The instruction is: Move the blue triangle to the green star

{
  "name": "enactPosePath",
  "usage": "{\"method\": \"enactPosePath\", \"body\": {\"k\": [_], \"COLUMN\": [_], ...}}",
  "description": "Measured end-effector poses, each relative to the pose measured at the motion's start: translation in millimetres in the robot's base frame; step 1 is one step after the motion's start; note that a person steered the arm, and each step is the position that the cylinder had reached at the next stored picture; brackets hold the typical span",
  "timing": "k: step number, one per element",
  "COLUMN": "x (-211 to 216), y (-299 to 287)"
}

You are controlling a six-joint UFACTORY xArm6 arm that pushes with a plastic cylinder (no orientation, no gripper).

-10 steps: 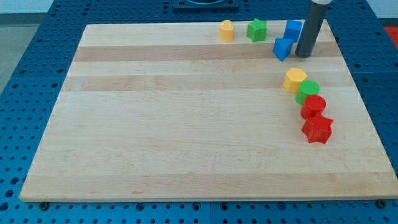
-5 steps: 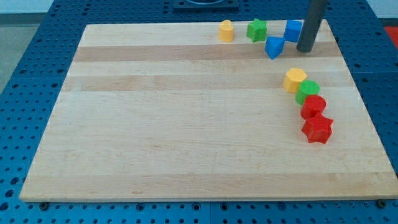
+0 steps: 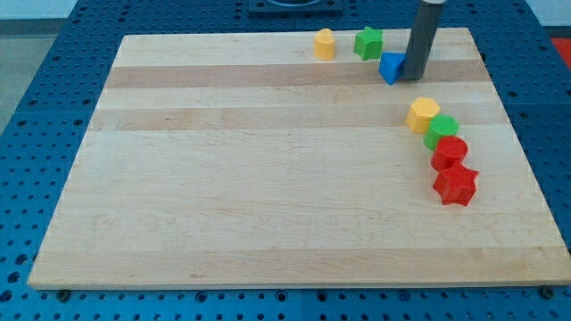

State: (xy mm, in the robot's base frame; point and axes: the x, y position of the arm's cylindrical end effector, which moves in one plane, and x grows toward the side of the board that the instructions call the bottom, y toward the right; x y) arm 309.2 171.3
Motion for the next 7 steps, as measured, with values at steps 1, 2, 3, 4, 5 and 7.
{"method": "enactPosePath", "body": {"k": [1, 2, 3, 4, 5, 7], "x": [4, 4, 4, 4, 4, -2], "y": [-11, -25, -26, -26, -29, -16]}}
